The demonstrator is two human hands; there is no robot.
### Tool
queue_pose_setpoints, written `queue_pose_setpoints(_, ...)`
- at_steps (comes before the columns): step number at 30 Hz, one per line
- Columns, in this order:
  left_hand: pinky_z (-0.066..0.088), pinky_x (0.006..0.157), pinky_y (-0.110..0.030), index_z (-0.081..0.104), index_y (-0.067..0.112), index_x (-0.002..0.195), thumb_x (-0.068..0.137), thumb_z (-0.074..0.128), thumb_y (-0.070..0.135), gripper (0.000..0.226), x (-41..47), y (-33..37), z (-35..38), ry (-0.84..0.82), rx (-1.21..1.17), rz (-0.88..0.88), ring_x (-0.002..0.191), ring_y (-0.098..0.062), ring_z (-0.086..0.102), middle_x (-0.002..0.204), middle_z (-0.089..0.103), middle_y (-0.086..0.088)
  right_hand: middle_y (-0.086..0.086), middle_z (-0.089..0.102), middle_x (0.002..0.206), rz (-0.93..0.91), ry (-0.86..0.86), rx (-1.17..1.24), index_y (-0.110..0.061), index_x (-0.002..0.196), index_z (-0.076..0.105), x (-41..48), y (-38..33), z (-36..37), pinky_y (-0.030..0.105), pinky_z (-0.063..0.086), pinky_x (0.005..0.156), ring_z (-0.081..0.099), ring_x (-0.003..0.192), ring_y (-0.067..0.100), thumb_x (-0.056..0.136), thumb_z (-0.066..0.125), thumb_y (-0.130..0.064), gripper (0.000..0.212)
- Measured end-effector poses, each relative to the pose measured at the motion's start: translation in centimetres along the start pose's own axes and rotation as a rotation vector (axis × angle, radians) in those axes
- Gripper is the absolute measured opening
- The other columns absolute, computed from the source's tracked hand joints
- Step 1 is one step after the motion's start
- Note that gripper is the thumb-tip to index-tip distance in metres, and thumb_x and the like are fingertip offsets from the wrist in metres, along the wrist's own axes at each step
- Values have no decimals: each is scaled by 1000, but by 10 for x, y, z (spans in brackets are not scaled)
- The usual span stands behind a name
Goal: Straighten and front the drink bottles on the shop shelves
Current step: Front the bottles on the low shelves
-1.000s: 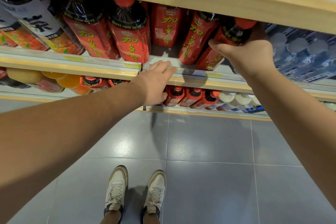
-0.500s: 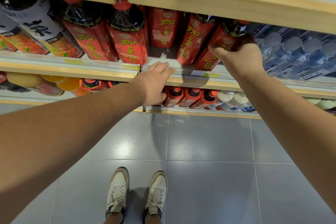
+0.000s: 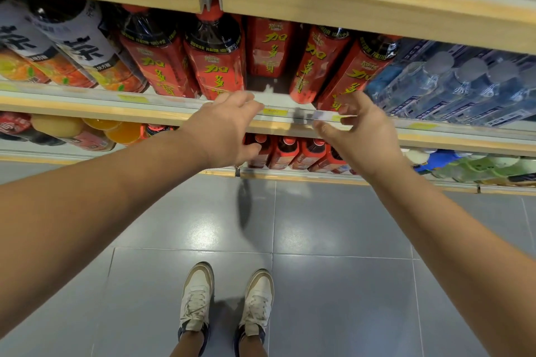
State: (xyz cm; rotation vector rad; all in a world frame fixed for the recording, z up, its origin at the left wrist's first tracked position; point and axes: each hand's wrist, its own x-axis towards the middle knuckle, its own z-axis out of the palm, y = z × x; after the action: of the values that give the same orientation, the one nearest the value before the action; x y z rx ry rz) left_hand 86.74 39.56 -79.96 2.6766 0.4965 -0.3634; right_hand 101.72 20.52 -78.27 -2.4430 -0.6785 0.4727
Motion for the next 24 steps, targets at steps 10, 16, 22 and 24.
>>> queue_pose_setpoints(10,37,112,-46,41,20,148,84,64,57,77,-80,-33,-37,90,-2,-97,138,-26,36,149,41,-2,1,54,134,-339,-167,-164,-28,138,58,-50,-73,26,37,52,93,55,118,20,84,80,-39,60)
queue_pose_setpoints(16,39,110,-45,40,21,148,84,60,62,78,-141,-77,-43,105,-14,-242,139,-27,36,153,38,-3,-1,53,139,-455,-210,-253,-29,139,57,-73,-124,51,35,50,92,53,124,22,86,77,-39,58)
queue_pose_setpoints(22,40,108,-50,43,21,145,81,58,65,79,-208,-129,-53,129,-35,-320,136,-29,40,148,41,-4,5,55,134,-547,-232,-369,-24,138,59,-107,-189,85,42,53,91,55,120,27,90,72,-38,51)
queue_pose_setpoints(24,39,109,-49,43,21,145,82,59,64,78,-235,-152,-58,147,-43,-331,136,-28,39,149,40,-3,4,54,134,-556,-235,-357,-25,137,60,-123,-214,102,43,54,88,56,117,26,88,74,-38,53)
